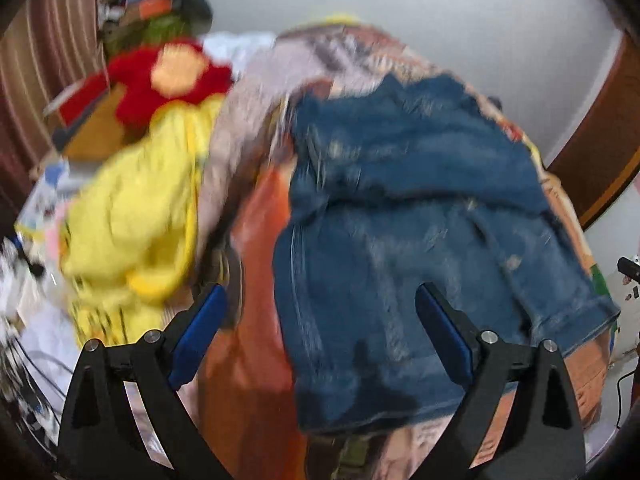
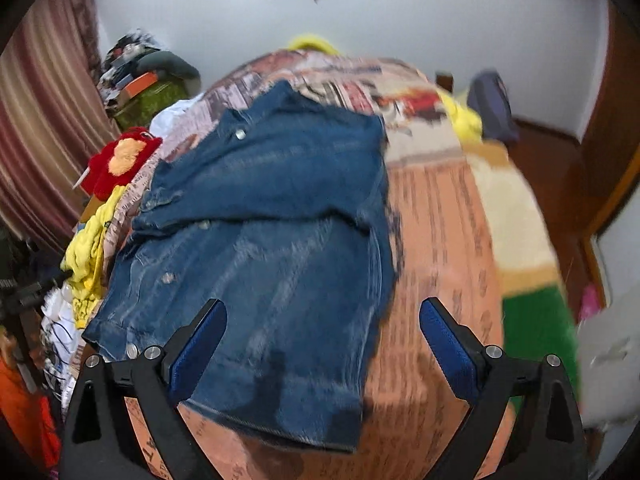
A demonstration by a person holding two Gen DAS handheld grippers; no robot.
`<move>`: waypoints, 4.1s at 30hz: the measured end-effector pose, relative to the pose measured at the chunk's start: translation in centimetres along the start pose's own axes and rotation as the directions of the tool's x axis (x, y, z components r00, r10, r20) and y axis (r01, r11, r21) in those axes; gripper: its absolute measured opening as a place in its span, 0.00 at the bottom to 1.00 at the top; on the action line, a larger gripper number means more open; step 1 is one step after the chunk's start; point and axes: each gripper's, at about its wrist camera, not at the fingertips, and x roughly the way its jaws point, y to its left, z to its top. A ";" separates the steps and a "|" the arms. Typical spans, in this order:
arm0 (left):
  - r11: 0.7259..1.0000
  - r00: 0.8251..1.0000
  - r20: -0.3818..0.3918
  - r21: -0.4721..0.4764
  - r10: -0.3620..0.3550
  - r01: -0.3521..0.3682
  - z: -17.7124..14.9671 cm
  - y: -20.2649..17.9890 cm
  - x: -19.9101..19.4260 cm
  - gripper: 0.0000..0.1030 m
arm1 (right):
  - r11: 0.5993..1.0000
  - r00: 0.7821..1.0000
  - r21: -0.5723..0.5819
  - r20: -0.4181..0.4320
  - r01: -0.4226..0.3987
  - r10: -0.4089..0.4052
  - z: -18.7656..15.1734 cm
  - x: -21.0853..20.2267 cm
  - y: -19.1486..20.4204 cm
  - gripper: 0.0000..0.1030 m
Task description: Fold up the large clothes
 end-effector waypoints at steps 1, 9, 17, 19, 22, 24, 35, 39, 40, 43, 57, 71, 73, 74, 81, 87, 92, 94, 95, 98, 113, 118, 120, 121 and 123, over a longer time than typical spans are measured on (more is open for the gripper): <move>1.000 1.000 -0.026 -0.013 -0.007 0.006 -0.7 0.3 0.6 0.93 | 1.000 1.000 0.026 -0.019 -0.009 0.010 -0.5 0.5 -0.5 0.94; 0.980 0.974 -0.193 -0.181 -0.116 0.081 -5.4 2.5 4.7 0.93 | 0.966 0.984 0.240 -0.123 -0.097 0.130 -3.8 3.5 -3.7 0.85; 0.908 0.933 -0.173 -0.339 -0.316 0.245 -6.4 3.3 5.6 0.54 | 0.956 0.968 0.237 -0.140 -0.170 0.207 -3.6 4.2 -2.8 0.44; 0.909 0.929 -0.165 -0.321 -0.331 0.266 -6.0 2.6 5.2 0.42 | 0.960 0.970 0.227 -0.140 -0.166 0.201 -3.2 4.5 -2.6 0.32; 0.929 0.940 -0.156 -0.268 -0.303 0.255 -5.2 1.8 4.7 0.20 | 0.958 0.969 0.225 -0.129 -0.179 0.212 -2.6 4.5 -2.5 0.21; 0.933 0.946 -0.127 -0.247 -0.299 0.262 -4.2 1.4 4.0 0.15 | 0.958 0.971 0.214 -0.107 -0.189 0.216 -1.9 4.3 -2.2 0.19; 0.945 0.944 0.106 -0.060 -0.314 0.321 6.3 -1.5 -1.8 0.13 | 0.972 0.974 0.071 0.037 -0.225 0.223 5.6 2.2 0.9 0.16; 0.951 0.934 0.192 -0.007 -0.301 0.308 11.3 -1.9 -3.1 0.13 | 0.979 0.973 0.034 0.121 -0.203 0.197 10.4 1.2 1.3 0.16; 0.954 0.933 0.210 -0.001 -0.294 0.301 12.7 -1.9 -3.1 0.13 | 0.980 0.972 0.029 0.141 -0.196 0.190 11.4 1.0 1.3 0.16; 0.959 0.930 0.247 0.000 -0.273 0.282 15.6 -1.6 -2.6 0.13 | 0.983 0.966 0.037 0.197 -0.178 0.167 15.3 1.0 0.8 0.16; 0.987 0.989 0.105 -0.112 -0.103 0.115 23.4 0.6 12.3 0.14 | 0.996 0.992 0.088 0.120 -0.034 0.023 25.5 15.4 -1.0 0.16; 0.993 0.993 -0.054 0.057 0.103 -0.100 21.5 -0.8 20.8 0.17 | 0.937 0.938 0.049 -0.034 0.345 -0.344 21.6 22.2 -9.9 0.16; 0.990 0.992 -0.047 0.085 0.114 -0.109 21.8 -1.4 19.6 0.18 | 0.949 0.952 0.073 -0.023 0.306 -0.305 21.1 20.9 -10.4 0.17; 0.990 0.993 -0.040 0.089 0.111 -0.107 22.0 -1.5 18.8 0.21 | 0.956 0.959 0.079 -0.013 0.283 -0.283 20.9 20.1 -10.2 0.17; 0.988 0.983 0.127 0.059 0.135 -0.143 23.3 -1.4 11.7 0.78 | 0.991 0.989 -0.015 0.074 0.130 -0.128 20.4 14.8 -5.0 0.17; 0.976 0.978 0.155 0.140 0.142 -0.164 21.4 -2.1 8.6 0.89 | 0.990 0.998 -0.142 0.068 -0.001 0.011 19.1 12.3 1.0 0.17; 0.949 0.987 0.071 0.274 0.141 -0.155 17.6 -3.6 10.4 0.90 | 0.978 0.997 -0.193 -0.011 -0.074 0.073 17.5 13.3 4.3 0.17; 0.939 0.989 0.015 0.312 0.145 -0.142 15.9 -4.2 12.2 0.90 | 0.976 0.994 -0.194 -0.063 -0.098 0.087 16.8 14.8 5.3 0.17; 0.937 0.990 -0.006 0.322 0.142 -0.133 15.4 -4.2 12.8 0.90 | 0.976 0.992 -0.192 -0.087 -0.102 0.087 16.6 15.6 5.6 0.17; 0.930 0.985 -0.069 0.345 0.160 -0.127 14.1 -4.4 15.4 0.90 | 0.973 0.985 -0.202 -0.152 -0.108 0.078 16.2 18.0 6.3 0.17; 0.939 0.971 0.012 0.252 0.238 -0.234 23.9 -3.0 20.6 0.97 | 0.975 0.991 -0.219 -0.130 -0.048 0.019 22.7 23.9 7.2 0.17; 0.931 0.951 0.100 0.196 0.292 -0.307 27.6 -2.9 19.8 0.97 | 0.977 0.987 -0.144 -0.003 0.160 -0.162 26.0 25.0 5.3 0.17; 0.939 0.947 0.136 0.152 0.290 -0.310 28.6 -2.6 18.8 0.97 | 0.984 0.990 -0.109 -0.029 0.137 -0.141 26.3 25.5 4.5 0.17; 0.947 0.952 0.136 0.133 0.275 -0.293 29.0 -2.2 18.4 0.97 | 0.987 0.990 -0.090 -0.036 0.130 -0.133 26.3 25.5 4.2 0.17; 0.958 0.957 0.138 0.102 0.253 -0.268 29.6 -1.6 17.4 0.97 | 0.991 0.992 -0.067 -0.034 0.120 -0.122 25.9 25.0 4.1 0.17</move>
